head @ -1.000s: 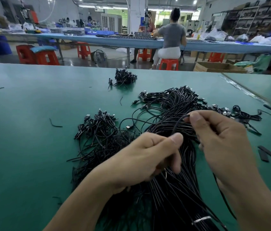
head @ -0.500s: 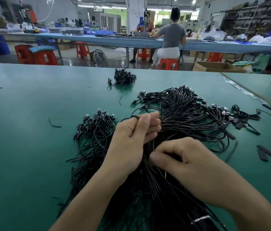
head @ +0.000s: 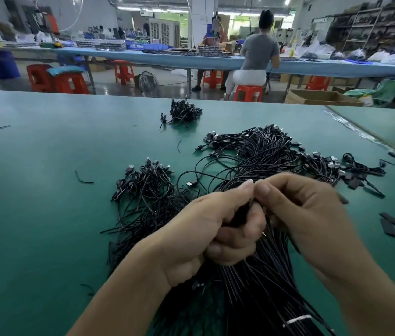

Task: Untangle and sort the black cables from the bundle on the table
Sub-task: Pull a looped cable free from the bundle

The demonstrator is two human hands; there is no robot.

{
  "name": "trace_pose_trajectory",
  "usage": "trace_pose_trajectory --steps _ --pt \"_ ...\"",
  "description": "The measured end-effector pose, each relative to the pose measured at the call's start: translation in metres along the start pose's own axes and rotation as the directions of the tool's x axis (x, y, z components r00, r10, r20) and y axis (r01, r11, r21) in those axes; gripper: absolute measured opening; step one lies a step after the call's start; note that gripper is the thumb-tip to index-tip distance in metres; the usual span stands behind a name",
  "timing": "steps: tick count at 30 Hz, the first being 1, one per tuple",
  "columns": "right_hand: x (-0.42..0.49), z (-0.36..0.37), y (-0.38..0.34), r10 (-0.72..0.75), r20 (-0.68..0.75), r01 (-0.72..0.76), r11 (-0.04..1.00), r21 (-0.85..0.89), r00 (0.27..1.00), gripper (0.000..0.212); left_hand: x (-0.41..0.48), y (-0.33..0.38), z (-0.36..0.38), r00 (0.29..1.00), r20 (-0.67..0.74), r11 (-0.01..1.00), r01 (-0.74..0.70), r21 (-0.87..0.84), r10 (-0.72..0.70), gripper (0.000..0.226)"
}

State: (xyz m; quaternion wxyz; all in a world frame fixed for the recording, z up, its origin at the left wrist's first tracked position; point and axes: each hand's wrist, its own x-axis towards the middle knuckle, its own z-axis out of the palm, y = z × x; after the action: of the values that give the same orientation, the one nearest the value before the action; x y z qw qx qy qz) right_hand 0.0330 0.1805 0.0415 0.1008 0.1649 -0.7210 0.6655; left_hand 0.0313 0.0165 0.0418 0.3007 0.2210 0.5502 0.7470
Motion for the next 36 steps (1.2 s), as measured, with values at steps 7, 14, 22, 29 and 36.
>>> trace_pose_trajectory --steps 7,14,22,29,36 --pt "-0.003 0.007 0.007 0.249 0.168 -0.154 0.885 -0.439 0.954 0.027 0.007 0.003 -0.012 0.924 -0.299 0.868 -0.341 -0.361 0.238 0.041" --pt "-0.006 0.009 -0.007 0.102 0.234 0.051 0.821 -0.569 0.967 0.021 0.016 -0.019 -0.023 0.739 -0.568 0.932 -0.269 0.244 0.362 0.032" --pt "-0.002 0.003 0.000 -0.082 0.046 0.091 0.963 -0.253 0.996 0.017 0.002 -0.007 -0.008 0.961 -0.273 0.966 0.100 0.239 -0.032 0.059" --pt "0.000 0.002 0.006 0.096 0.059 -0.071 0.940 -0.335 0.994 0.025 -0.002 0.010 -0.014 0.991 -0.127 0.884 -0.094 -0.458 0.040 0.042" --pt "-0.009 0.013 -0.004 0.208 0.356 0.030 0.827 -0.561 0.911 0.032 0.010 -0.002 -0.023 0.814 -0.512 0.873 -0.434 -0.222 0.274 0.037"
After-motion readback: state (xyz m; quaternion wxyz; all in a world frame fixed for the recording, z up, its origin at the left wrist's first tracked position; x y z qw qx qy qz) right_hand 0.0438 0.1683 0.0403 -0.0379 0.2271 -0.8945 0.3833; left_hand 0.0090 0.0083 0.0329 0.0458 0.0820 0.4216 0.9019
